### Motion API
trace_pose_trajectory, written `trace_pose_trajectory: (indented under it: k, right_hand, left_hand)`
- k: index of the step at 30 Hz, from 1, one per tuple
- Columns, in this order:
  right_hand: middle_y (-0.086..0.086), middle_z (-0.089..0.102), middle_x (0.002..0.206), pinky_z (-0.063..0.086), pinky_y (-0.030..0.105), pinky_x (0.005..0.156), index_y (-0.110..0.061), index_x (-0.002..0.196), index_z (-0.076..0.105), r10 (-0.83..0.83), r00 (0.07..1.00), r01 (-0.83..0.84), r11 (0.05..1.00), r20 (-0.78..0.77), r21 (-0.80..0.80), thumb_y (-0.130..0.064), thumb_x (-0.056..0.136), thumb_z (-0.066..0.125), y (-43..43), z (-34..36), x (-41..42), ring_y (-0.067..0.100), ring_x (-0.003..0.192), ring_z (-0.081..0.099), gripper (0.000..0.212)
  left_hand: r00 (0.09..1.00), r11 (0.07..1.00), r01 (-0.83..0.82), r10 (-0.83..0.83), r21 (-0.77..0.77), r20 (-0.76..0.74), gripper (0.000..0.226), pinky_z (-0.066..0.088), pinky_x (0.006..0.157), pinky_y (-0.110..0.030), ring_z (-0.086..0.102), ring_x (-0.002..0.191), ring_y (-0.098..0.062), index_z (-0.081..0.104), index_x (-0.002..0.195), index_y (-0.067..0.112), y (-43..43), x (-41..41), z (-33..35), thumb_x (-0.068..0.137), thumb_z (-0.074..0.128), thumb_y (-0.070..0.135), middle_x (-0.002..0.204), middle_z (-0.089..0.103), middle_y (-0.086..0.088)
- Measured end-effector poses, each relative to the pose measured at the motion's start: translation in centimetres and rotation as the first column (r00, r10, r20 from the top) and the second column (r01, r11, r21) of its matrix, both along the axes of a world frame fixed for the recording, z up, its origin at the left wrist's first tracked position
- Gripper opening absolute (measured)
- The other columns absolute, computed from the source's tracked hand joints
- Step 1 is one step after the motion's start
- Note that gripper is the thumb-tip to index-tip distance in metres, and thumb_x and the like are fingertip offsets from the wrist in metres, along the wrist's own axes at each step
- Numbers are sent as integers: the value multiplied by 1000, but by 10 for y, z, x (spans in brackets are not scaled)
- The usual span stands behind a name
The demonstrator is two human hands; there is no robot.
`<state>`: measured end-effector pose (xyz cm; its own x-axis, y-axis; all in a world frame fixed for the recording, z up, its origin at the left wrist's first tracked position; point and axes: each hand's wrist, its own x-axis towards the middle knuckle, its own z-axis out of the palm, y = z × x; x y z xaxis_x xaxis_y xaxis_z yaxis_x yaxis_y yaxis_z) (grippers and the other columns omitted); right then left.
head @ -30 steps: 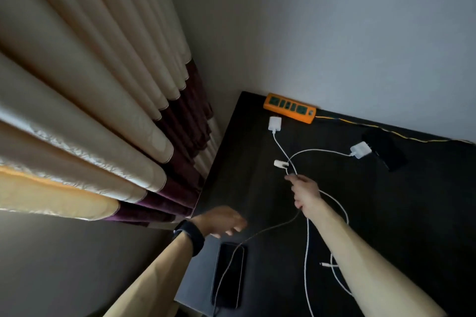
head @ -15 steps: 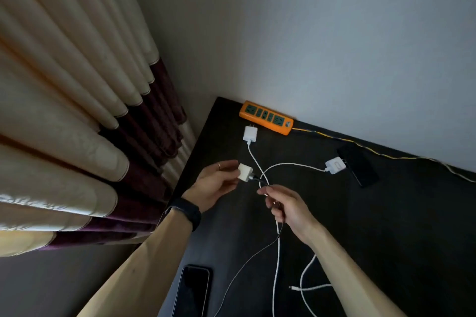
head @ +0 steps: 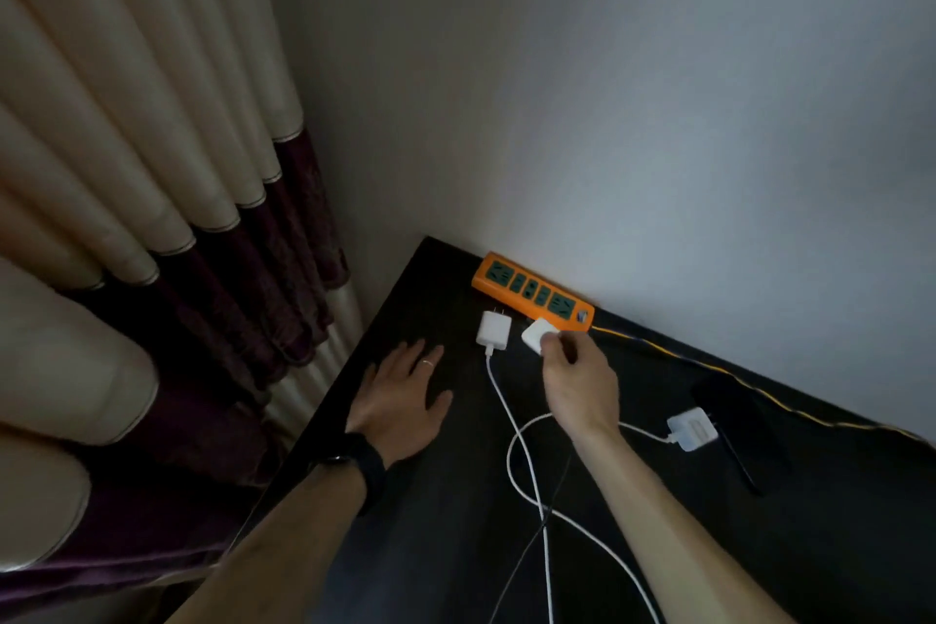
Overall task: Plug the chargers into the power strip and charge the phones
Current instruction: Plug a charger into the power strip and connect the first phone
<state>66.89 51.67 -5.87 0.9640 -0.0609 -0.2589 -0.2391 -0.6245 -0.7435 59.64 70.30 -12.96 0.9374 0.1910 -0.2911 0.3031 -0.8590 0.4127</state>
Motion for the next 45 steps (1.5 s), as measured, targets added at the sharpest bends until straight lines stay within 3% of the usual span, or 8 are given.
trace_pose_trajectory:
  k: [4,9,12,18,23,30,37,45]
  right_hand:
    - [-1,60,96,33,19,52,-22,124,48,169,975,-136,969,148,-208,-37,101,49,5,-6,50,14,71,53,28]
    - [3,71,115,41,24,67,-20,131,52,380,898,-279,882,222,-379,-39,98,57,24,-29,99,21,99,68,38]
    - [8,70,119,47,29,75,-19,132,55,447,880,-337,828,164,-447,-36,99,56,33,-39,119,26,105,67,37]
    - [10,66,129,48,33,87,-15,135,58,520,854,-433,724,12,-537,-37,99,55,34,-33,142,29,113,63,42]
    - [8,70,111,47,30,67,-17,121,66,613,783,-499,522,-102,-692,-44,98,54,47,-18,153,21,90,63,38]
    - [14,66,113,45,32,70,-8,120,61,627,739,-507,274,-248,-817,-38,98,56,79,-17,142,26,98,64,38]
    - [14,63,121,54,38,85,-8,129,56,646,699,-541,198,-307,-817,-36,97,59,79,-13,140,27,107,61,43]
    - [17,60,121,50,38,86,-3,130,55,691,645,-551,125,-327,-825,-32,96,59,88,-19,145,32,109,59,45]
  left_hand:
    - [991,984,80,-95,159,91,71,6,122,-52,7,153,-18,12,157,33,-6,-12,-54,94,22,62,166,5,4]
    - [984,982,29,-61,185,168,68,-10,119,-48,-17,150,-11,-8,155,39,-12,-10,-63,96,18,62,162,-18,11]
    - [989,983,50,-73,177,126,69,-11,121,-49,-23,148,-10,-16,153,40,-11,-11,-63,97,16,62,160,-26,11]
    - [990,986,42,-63,162,128,69,-11,121,-49,-22,148,-10,-12,154,41,-10,-11,-62,96,18,63,163,-20,11]
    - [992,990,43,-59,135,114,69,-11,121,-50,-25,148,-11,-15,153,41,-10,-11,-59,96,17,64,162,-24,10]
    - [990,992,42,-58,121,127,69,-12,120,-50,-21,149,-12,-11,155,40,-9,-9,-59,96,19,63,163,-20,9]
    - [992,990,51,-66,131,111,69,-15,119,-50,-23,149,-14,-15,154,38,-9,-11,-59,97,16,62,163,-23,7]
    - [990,989,42,-60,139,130,69,-14,119,-51,-16,151,-16,-7,156,35,-10,-10,-63,98,21,60,164,-16,5]
